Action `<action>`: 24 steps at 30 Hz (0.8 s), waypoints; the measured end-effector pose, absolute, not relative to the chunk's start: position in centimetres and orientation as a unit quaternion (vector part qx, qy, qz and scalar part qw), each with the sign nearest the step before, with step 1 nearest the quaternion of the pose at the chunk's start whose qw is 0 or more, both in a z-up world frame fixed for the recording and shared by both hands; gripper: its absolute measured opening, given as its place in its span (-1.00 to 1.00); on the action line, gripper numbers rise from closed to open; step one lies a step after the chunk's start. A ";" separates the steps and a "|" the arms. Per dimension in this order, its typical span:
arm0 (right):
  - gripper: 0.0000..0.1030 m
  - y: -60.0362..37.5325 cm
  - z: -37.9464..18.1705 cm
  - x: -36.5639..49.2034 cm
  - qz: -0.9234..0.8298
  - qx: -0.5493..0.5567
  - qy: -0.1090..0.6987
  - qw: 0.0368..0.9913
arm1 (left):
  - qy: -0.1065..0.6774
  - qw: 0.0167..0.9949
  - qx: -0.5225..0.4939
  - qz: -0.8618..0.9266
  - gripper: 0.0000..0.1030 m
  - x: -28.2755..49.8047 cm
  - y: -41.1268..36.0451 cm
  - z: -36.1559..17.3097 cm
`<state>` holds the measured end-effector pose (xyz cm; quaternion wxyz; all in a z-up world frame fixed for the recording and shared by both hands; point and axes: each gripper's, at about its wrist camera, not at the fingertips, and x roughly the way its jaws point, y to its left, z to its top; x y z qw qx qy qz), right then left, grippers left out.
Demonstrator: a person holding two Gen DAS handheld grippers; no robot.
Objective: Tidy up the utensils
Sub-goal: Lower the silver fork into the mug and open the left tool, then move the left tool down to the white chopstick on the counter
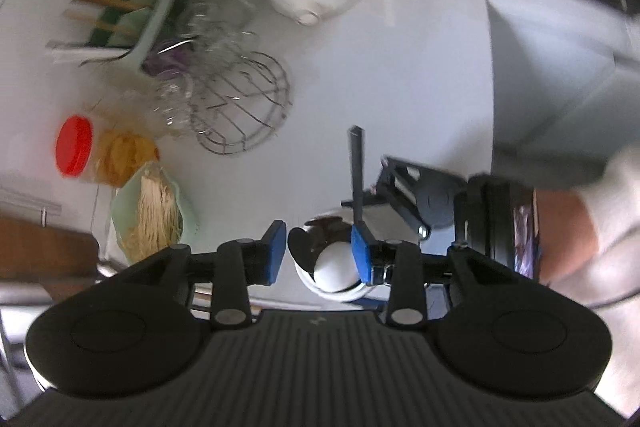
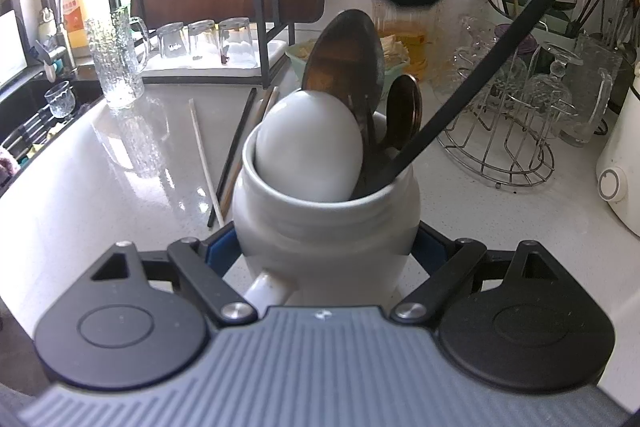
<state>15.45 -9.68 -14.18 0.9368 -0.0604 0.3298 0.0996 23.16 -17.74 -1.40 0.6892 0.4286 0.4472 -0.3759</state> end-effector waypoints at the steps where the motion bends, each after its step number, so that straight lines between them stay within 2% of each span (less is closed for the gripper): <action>1: 0.77 -9.7 -14.2 15.5 0.100 -0.060 0.330 0.937 | 0.446 0.705 0.409 -0.370 -0.20 23.2 -17.1 -1.2; 12: 0.77 -9.7 -14.2 15.4 0.103 -0.061 0.327 0.937 | 0.421 0.827 0.222 -0.298 -0.20 23.1 -10.6 -0.1; 24: 0.77 -9.6 -14.2 15.4 0.104 -0.061 0.329 0.937 | 0.410 0.884 0.062 -0.218 -0.20 21.7 -4.6 -2.7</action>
